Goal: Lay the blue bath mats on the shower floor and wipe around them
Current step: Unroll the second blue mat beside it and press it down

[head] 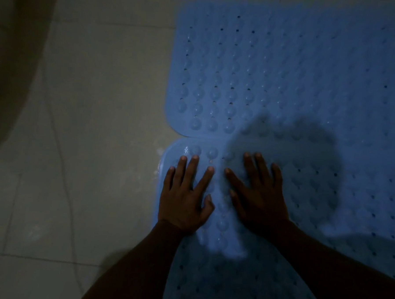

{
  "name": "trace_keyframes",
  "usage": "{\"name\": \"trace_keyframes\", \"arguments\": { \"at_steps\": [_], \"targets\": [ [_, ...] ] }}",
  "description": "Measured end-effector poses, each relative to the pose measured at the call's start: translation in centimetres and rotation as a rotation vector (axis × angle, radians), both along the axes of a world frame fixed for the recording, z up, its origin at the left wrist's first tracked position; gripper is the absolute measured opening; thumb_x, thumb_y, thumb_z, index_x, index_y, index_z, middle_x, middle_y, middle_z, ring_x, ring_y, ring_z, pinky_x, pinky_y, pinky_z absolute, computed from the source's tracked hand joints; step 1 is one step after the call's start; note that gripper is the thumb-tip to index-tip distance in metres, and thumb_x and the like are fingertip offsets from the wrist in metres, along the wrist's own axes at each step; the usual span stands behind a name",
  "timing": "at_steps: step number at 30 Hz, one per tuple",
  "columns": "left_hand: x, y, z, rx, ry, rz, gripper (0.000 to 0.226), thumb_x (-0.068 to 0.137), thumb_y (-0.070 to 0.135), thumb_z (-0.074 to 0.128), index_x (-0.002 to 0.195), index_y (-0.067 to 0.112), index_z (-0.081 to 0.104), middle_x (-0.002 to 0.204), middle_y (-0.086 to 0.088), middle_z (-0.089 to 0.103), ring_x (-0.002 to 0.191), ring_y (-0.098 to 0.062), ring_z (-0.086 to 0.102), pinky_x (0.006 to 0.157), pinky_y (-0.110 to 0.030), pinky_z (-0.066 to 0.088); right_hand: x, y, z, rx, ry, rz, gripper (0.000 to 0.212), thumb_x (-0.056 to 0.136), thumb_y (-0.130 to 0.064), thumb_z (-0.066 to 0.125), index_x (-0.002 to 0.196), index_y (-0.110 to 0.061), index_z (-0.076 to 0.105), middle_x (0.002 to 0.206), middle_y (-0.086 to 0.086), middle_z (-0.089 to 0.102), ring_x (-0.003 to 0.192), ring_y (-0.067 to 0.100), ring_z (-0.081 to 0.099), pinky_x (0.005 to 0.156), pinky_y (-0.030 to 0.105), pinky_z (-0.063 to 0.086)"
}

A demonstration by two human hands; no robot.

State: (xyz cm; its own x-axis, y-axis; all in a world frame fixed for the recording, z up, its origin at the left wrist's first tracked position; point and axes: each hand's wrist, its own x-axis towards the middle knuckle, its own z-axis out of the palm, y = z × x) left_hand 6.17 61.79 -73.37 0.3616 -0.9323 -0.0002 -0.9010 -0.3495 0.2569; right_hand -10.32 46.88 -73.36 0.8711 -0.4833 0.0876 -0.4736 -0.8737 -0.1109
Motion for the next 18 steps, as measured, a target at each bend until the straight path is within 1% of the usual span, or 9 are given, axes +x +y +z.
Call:
{"name": "trace_keyframes", "arguments": {
  "at_steps": [5, 8, 10, 12, 15, 18],
  "targets": [
    [-0.1, -0.1, 0.2, -0.007, 0.002, -0.005, 0.07, 0.086, 0.041, 0.054, 0.153, 0.024, 0.042, 0.164, -0.018, 0.025, 0.153, -0.039, 0.017, 0.116, -0.059, 0.026, -0.2, 0.3, -0.1, -0.009, -0.005, -0.007, 0.051, 0.094, -0.041, 0.052, 0.144, -0.029, 0.051, 0.159, 0.022, 0.029, 0.148, 0.044, 0.023, 0.113, 0.066, 0.02],
    [-0.3, 0.2, 0.3, 0.001, 0.011, -0.004, 0.069, 0.089, 0.042, 0.051, 0.155, 0.025, 0.039, 0.165, -0.016, 0.022, 0.154, -0.038, 0.015, 0.118, -0.058, 0.023, -0.4, 0.5, 0.1, 0.007, 0.004, -0.016, 0.052, 0.097, -0.043, 0.048, 0.148, -0.031, 0.045, 0.161, 0.021, 0.024, 0.15, 0.041, 0.019, 0.114, 0.065, 0.018],
    [-0.5, 0.4, 0.4, 0.035, 0.019, 0.0, 0.068, 0.092, 0.044, 0.046, 0.157, 0.027, 0.034, 0.167, -0.015, 0.017, 0.155, -0.037, 0.011, 0.12, -0.057, 0.02, -0.5, 0.7, 0.2, 0.036, 0.032, -0.028, 0.053, 0.098, -0.045, 0.044, 0.15, -0.034, 0.041, 0.163, 0.018, 0.021, 0.151, 0.037, 0.016, 0.115, 0.063, 0.017],
    [-0.5, 0.6, 0.8, 0.095, 0.018, 0.0, 0.068, 0.096, 0.051, 0.039, 0.159, 0.029, 0.027, 0.169, -0.013, 0.01, 0.155, -0.036, 0.006, 0.121, -0.056, 0.017, -0.5, 0.8, 0.7, 0.065, 0.077, -0.046, 0.055, 0.098, -0.05, 0.041, 0.151, -0.036, 0.038, 0.164, 0.015, 0.019, 0.152, 0.034, 0.015, 0.116, 0.061, 0.017],
    [-0.6, 1.0, 1.9, 0.197, 0.028, -0.008, 0.075, 0.096, 0.066, 0.029, 0.161, 0.032, 0.017, 0.169, -0.011, 0.001, 0.156, -0.034, 0.001, 0.124, -0.053, 0.012, -1.5, 1.1, 1.8, 0.094, 0.165, -0.033, 0.069, 0.093, -0.064, 0.037, 0.154, -0.032, 0.033, 0.164, 0.014, 0.019, 0.152, 0.031, 0.017, 0.116, 0.062, 0.016],
    [-1.5, 2.9, 3.2, 0.221, 0.013, -0.098, 0.086, 0.09, 0.079, 0.027, 0.161, 0.033, 0.012, 0.169, -0.011, -0.002, 0.156, -0.034, -0.002, 0.124, -0.053, 0.01, -4.8, 2.7, 2.8, 0.127, 0.206, 0.083, 0.083, 0.087, -0.076, 0.035, 0.156, -0.029, 0.027, 0.165, 0.012, 0.017, 0.153, 0.029, 0.016, 0.116, 0.063, 0.017]
  ]
}}
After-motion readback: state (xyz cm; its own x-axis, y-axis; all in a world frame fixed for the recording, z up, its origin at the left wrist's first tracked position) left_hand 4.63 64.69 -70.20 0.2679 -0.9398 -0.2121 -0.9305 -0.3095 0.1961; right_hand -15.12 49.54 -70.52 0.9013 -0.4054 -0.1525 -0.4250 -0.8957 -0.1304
